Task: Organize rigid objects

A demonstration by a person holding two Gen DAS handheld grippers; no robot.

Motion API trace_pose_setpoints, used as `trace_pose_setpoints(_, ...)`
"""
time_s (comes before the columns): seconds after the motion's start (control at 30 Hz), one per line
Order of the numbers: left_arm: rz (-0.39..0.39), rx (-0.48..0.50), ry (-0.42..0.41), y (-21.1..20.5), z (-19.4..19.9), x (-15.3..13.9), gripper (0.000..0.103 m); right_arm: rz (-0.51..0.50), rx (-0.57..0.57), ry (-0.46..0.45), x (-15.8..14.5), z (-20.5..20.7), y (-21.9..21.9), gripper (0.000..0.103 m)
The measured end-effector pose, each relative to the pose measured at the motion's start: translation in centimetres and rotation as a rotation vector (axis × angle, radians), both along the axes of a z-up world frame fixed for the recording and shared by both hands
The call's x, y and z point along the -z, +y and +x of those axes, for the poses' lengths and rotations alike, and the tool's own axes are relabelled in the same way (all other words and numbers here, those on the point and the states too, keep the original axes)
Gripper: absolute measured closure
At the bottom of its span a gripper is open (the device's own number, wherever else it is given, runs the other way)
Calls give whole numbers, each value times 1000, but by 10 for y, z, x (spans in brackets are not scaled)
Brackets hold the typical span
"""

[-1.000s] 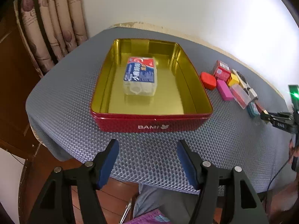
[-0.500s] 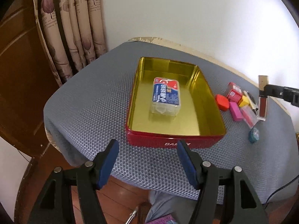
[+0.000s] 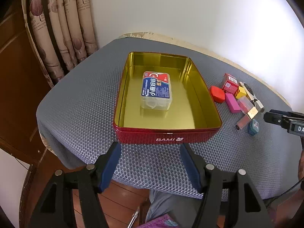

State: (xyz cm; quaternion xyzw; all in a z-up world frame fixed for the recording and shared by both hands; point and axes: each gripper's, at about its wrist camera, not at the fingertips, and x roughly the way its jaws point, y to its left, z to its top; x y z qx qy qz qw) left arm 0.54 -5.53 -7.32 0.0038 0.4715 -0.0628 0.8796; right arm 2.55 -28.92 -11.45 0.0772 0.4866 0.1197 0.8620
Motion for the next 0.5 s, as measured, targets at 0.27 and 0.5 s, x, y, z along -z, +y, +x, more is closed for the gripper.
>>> trace_pose_setpoints(0.27,-22,3,52,4,5,9,37,234,158,109,21,16,-5,53)
trace_pose_setpoints(0.5,-19,9,32,4,3,5,37,347,389,247,53,29,-16,53)
